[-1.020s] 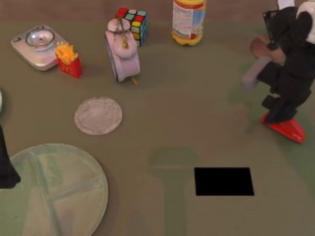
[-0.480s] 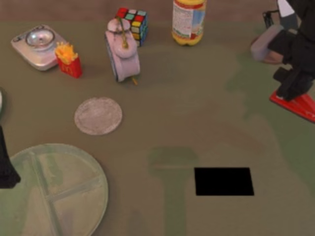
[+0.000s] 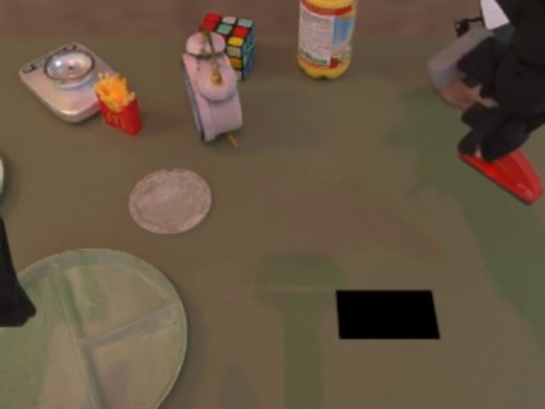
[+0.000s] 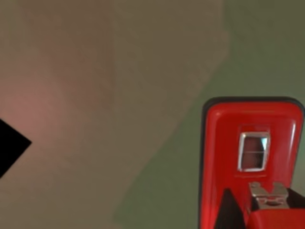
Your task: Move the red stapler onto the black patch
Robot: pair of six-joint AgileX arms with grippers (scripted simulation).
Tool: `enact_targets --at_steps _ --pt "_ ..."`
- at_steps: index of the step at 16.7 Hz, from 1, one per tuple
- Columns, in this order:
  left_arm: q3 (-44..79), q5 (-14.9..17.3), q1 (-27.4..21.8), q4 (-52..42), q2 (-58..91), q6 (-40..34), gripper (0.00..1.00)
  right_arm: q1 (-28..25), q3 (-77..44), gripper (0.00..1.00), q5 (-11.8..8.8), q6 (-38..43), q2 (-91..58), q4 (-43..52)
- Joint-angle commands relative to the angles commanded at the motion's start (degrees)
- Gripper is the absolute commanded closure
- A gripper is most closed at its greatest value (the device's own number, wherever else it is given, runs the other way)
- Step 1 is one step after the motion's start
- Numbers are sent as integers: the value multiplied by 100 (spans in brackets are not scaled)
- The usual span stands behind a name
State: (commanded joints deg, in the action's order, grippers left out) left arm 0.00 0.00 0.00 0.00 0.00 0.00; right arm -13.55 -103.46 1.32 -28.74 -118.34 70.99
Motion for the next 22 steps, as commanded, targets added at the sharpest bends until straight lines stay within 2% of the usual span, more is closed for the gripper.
enact_targets --at_steps 2,5,11,17,22 --pt "0 0 0 0 0 0 0 -109 -27 100 84 775 77 -161" --pt "0 0 0 0 0 0 0 -293 -7 100 216 2368 213 -406" --pt "0 0 0 0 0 0 0 -752 405 100 359 6766 502 -658" --pt "0 0 0 0 0 0 0 -1276 1153 100 243 11030 821 -526" --pt "0 0 0 0 0 0 0 -1641 1758 100 28 13455 1198 -321"
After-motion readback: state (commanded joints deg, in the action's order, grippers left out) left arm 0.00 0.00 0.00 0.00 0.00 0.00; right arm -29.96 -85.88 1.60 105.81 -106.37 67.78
